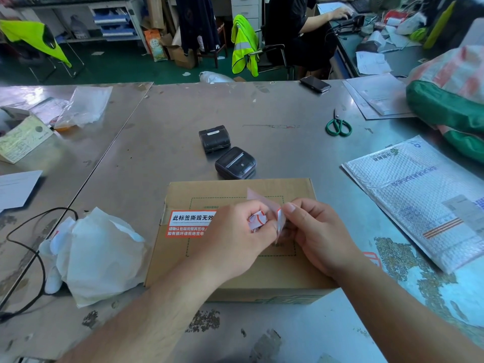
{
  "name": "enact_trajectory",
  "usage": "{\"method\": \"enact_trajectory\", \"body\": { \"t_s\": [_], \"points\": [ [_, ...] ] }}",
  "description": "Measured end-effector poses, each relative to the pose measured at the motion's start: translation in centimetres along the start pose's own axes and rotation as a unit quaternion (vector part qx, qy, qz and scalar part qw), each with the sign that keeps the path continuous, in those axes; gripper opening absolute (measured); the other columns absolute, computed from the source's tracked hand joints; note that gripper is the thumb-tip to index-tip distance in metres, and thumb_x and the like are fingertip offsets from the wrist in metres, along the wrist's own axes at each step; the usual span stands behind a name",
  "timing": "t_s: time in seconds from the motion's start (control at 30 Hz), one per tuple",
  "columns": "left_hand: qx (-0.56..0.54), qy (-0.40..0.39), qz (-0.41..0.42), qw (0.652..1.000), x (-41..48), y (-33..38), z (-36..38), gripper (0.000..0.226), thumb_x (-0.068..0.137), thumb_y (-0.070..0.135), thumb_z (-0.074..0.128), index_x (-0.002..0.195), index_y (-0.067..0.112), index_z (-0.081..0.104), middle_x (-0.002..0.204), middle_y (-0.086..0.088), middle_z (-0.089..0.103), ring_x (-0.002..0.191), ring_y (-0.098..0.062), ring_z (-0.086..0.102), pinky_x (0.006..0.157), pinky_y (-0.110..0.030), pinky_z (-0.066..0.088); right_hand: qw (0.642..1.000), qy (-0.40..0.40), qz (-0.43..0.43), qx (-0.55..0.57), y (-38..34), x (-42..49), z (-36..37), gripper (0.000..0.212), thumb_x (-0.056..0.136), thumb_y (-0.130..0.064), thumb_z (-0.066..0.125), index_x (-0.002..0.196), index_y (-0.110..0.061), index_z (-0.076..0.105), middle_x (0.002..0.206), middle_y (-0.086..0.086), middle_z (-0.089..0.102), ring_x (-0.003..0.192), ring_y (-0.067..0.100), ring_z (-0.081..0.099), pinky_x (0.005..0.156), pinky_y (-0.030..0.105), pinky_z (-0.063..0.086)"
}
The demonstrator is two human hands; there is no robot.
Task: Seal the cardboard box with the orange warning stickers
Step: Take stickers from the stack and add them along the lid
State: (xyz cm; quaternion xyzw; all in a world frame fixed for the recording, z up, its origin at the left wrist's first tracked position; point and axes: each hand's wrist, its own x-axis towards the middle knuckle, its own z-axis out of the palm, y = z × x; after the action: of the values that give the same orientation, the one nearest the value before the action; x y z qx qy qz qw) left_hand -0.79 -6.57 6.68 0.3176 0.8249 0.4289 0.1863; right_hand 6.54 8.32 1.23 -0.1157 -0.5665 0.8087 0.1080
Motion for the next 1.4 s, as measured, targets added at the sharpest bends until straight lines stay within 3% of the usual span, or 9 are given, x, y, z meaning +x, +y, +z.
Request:
{"method": "enact_trajectory", "body": {
  "t_s": [0.23, 0.43, 0.67, 0.8, 0.9, 1.0, 1.17, 1.3, 1.4],
  "points": [
    [-0.141, -0.004, -0.045, 0.989, 0.3, -1.3, 0.1, 0.018, 0.08, 0.027, 0.06, 0.065, 0.018, 0.063, 0.058, 0.001, 0.057, 0.056, -0.009, 0.048, 0.055, -0.028, 0.039, 0.999, 0.046, 0.005, 0.007, 0.1, 0.1, 0.2, 0.027, 0.09, -0.029, 0.061, 0.078, -0.008, 0.073, 0.08, 0.023, 0.07, 0.074, 0.031, 0.064, 0.074, 0.043, 0.051],
    [-0.36, 0.017, -0.129, 0.924, 0.5, -2.0, -0.7, 0.014, 0.078, 0.023, 0.056, 0.065, 0.021, 0.058, 0.059, 0.005, 0.05, 0.048, -0.008, 0.028, 0.047, -0.022, 0.02, 0.992, 0.097, 0.007, 0.082, -0.1, 0.2, 0.1, 0.026, 0.09, -0.026, 0.068, 0.087, -0.001, 0.067, 0.087, 0.025, 0.062, 0.086, 0.034, 0.057, 0.075, 0.041, 0.049],
    [-0.354, -0.025, -0.122, 0.927, 0.3, -2.4, -1.2, 0.014, 0.082, 0.027, 0.058, 0.071, 0.018, 0.059, 0.061, 0.002, 0.046, 0.052, -0.011, 0.025, 0.051, -0.026, 0.017, 0.995, 0.086, -0.002, 0.048, 0.1, 0.0, 0.5, 0.024, 0.09, -0.025, 0.059, 0.075, -0.01, 0.07, 0.083, 0.021, 0.069, 0.079, 0.031, 0.066, 0.074, 0.038, 0.055],
    [-0.356, -0.034, -0.119, 0.926, 0.5, -1.8, -1.0, 0.042, 0.089, 0.054, 0.056, 0.085, 0.013, 0.057, 0.058, 0.009, 0.047, 0.054, -0.013, 0.023, 0.056, -0.025, 0.016, 0.997, 0.08, -0.012, 0.002, 0.3, -0.2, 0.5, 0.028, 0.091, -0.029, 0.059, 0.082, -0.004, 0.069, 0.087, 0.023, 0.07, 0.08, 0.032, 0.067, 0.075, 0.038, 0.056],
    [-0.278, -0.036, -0.101, 0.955, 0.8, -1.7, -0.8, 0.052, 0.07, 0.067, 0.064, 0.089, 0.018, 0.063, 0.06, 0.011, 0.058, 0.053, -0.006, 0.05, 0.055, -0.019, 0.041, 0.997, 0.071, -0.014, -0.005, 0.3, -0.4, 0.5, 0.028, 0.091, -0.029, 0.058, 0.081, -0.004, 0.068, 0.083, 0.021, 0.07, 0.078, 0.03, 0.067, 0.072, 0.035, 0.056],
    [-0.221, -0.029, -0.099, 0.97, 0.9, -2.1, -0.6, 0.035, 0.076, 0.046, 0.073, 0.088, 0.014, 0.066, 0.081, -0.004, 0.071, 0.074, -0.019, 0.066, 0.07, -0.032, 0.051, 0.998, 0.066, -0.011, 0.006, 0.3, -0.4, 0.4, 0.027, 0.091, -0.028, 0.058, 0.078, -0.009, 0.072, 0.084, 0.021, 0.071, 0.078, 0.031, 0.066, 0.074, 0.037, 0.056],
    [-0.317, 0.062, -0.116, 0.939, 1.2, -2.6, -1.0, 0.013, 0.094, 0.025, 0.055, 0.095, 0.014, 0.063, 0.079, 0.003, 0.069, 0.073, -0.016, 0.062, 0.066, -0.03, 0.052, 0.995, 0.078, -0.011, 0.064, 0.1, -0.2, 0.5, 0.022, 0.09, -0.022, 0.061, 0.079, -0.004, 0.065, 0.077, 0.013, 0.071, 0.073, 0.024, 0.068, 0.073, 0.035, 0.055],
    [-0.367, 0.114, -0.115, 0.916, 1.3, -3.1, -2.0, 0.015, 0.099, 0.004, 0.044, 0.096, 0.006, 0.059, 0.085, -0.001, 0.071, 0.083, -0.015, 0.068, 0.07, -0.034, 0.059, 0.988, 0.108, -0.01, 0.11, -0.2, -0.1, 0.4, 0.02, 0.096, -0.016, 0.056, 0.087, 0.001, 0.06, 0.087, 0.023, 0.064, 0.084, 0.031, 0.062, 0.078, 0.04, 0.051],
    [-0.362, 0.173, -0.128, 0.907, 1.2, -3.5, -2.6, 0.025, 0.097, -0.004, 0.043, 0.085, 0.016, 0.053, 0.078, 0.003, 0.07, 0.08, -0.017, 0.067, 0.062, -0.033, 0.058, 0.983, 0.12, -0.014, 0.139, -0.7, -0.2, 0.7, 0.041, 0.102, -0.008, 0.045, 0.065, -0.01, 0.062, 0.065, 0.004, 0.065, 0.067, 0.019, 0.063, 0.071, 0.034, 0.048]
  ]
}}
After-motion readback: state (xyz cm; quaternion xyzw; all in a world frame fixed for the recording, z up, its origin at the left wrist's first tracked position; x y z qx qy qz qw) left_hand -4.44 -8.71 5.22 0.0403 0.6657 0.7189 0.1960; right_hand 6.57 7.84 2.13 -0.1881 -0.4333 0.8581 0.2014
